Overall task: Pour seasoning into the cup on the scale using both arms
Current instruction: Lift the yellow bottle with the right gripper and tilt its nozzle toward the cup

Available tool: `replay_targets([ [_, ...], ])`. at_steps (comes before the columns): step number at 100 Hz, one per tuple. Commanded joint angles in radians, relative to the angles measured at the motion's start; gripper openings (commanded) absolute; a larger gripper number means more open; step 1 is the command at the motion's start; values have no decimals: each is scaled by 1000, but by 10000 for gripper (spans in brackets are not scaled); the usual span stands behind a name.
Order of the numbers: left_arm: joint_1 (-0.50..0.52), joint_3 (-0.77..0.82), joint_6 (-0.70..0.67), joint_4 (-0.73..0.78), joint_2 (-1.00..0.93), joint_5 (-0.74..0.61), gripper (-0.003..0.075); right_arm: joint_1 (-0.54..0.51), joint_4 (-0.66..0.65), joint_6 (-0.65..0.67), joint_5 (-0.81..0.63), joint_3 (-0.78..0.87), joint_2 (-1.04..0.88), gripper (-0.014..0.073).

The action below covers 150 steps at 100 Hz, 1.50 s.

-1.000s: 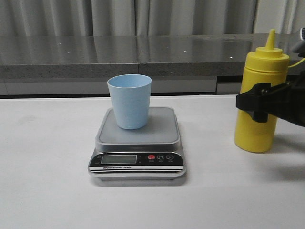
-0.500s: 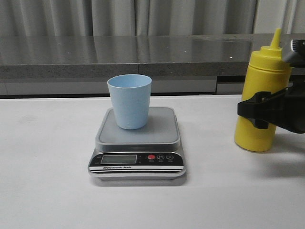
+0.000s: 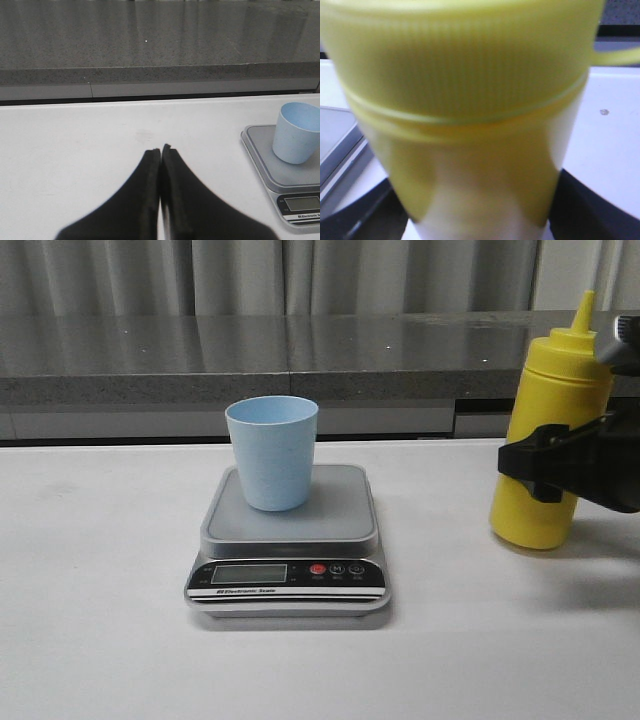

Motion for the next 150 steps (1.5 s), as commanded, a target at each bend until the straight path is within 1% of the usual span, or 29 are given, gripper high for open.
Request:
replay_targets([
  [1,3,-25,-10,-6,9,-79,-20,-1,-2,-3,-88,-21,-59,-67],
  [14,3,-25,-10,-6,9,-79,-20,-1,-8,-5,-17,-27,-111,-67],
  [21,3,-25,-10,-6,9,-79,-20,-1,-35,-16,72,-48,-150,-67],
  [32,3,-25,-10,-6,9,-79,-20,-1,-128,-18,263,-112,-217,-67],
  [34,3,-25,-10,-6,9,-79,-20,1,-158,-18,317,-132,-233,-67],
  [35,3,-25,-10,-6,9,-79,-20,1,-158,-18,317,-132,-233,-67],
  [36,3,-25,-10,-6,9,-79,-20,1,-181,-18,356,-147,-244,-67],
  [42,3,-25,-10,-6,9,-79,-20,10,-237,-18,440,-182,-269,-67],
  [43,3,-25,-10,-6,9,-79,-20,11,-249,-18,474,-197,-278,-67],
  [60,3,-25,-10,-6,9,-79,-20,41,-381,-18,699,-307,-323,-67],
  [71,3,-25,-10,-6,9,-79,-20,58,-450,-18,810,-357,-336,-67],
  [94,3,-25,-10,-6,9,-79,-20,97,-600,-18,963,-409,-371,-67],
  [103,3,-25,-10,-6,9,-79,-20,98,-619,-18,1004,-418,-375,-67],
  [121,3,-25,-10,-6,9,-79,-20,98,-654,-18,1043,-418,-375,-67],
  [128,3,-25,-10,-6,9,-79,-20,99,-689,-18,1047,-418,-375,-67],
  [140,3,-25,-10,-6,9,-79,-20,100,-825,-15,1052,-418,-375,-67],
  [150,3,-25,-10,-6,9,-79,-20,102,-895,3,1066,-422,-375,-67],
])
